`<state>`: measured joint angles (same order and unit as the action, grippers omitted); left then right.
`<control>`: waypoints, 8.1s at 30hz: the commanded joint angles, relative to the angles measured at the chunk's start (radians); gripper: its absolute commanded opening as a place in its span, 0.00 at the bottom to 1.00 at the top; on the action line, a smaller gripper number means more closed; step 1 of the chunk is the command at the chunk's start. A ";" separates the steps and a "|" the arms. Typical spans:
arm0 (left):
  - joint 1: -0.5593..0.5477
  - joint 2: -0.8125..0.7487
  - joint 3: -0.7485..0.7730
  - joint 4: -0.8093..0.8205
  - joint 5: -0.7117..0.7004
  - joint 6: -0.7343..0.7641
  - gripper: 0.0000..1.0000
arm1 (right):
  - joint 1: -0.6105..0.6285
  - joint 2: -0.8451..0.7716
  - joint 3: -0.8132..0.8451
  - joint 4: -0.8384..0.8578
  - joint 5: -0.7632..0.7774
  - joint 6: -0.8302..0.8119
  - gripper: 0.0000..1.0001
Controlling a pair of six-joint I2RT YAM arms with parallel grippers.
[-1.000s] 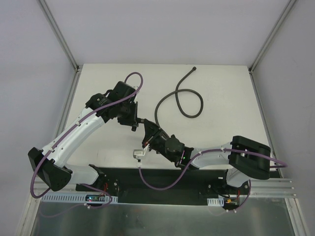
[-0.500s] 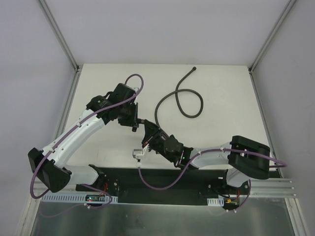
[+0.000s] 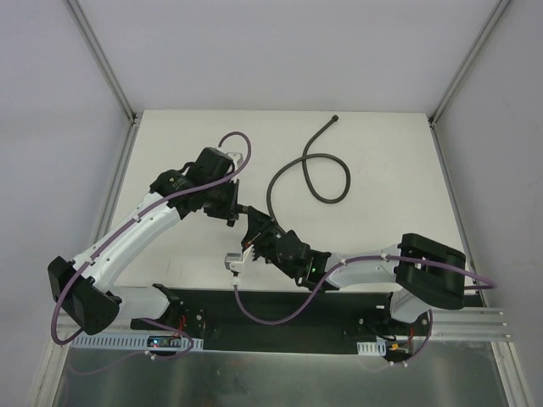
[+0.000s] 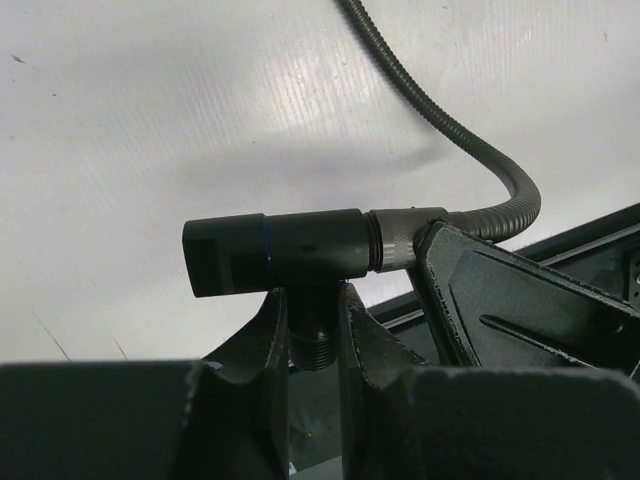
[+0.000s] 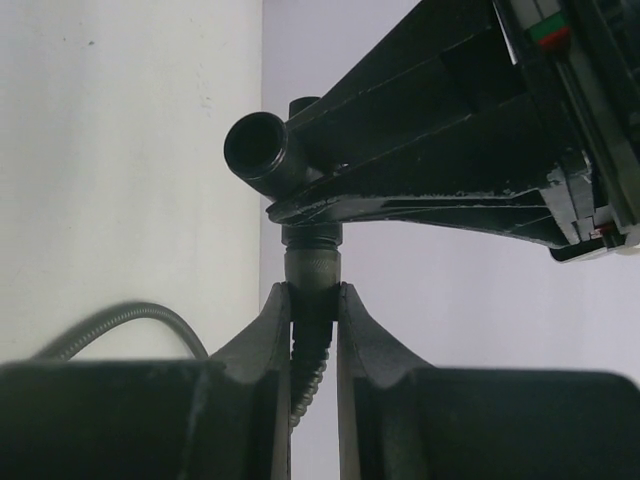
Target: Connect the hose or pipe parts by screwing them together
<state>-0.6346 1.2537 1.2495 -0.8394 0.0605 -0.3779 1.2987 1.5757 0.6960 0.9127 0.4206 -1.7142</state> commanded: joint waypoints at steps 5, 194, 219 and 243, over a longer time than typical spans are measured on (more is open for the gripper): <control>-0.063 -0.046 -0.025 0.134 0.122 0.068 0.00 | 0.013 -0.054 0.100 -0.072 -0.125 0.132 0.01; -0.103 -0.330 -0.519 0.836 0.125 0.028 0.00 | -0.223 -0.217 -0.050 -0.207 -0.476 0.921 0.01; -0.102 -0.454 -0.581 0.731 -0.004 -0.022 0.76 | -0.526 -0.261 -0.099 -0.135 -0.918 1.305 0.01; 0.219 -0.171 -0.334 0.421 0.723 -0.588 0.81 | -0.263 -0.460 -0.296 0.000 -0.622 0.420 0.01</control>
<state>-0.4297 1.0595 0.9318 -0.4744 0.6327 -0.8761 1.0050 1.1511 0.3771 0.8238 -0.2798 -1.1389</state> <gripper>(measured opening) 0.806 0.260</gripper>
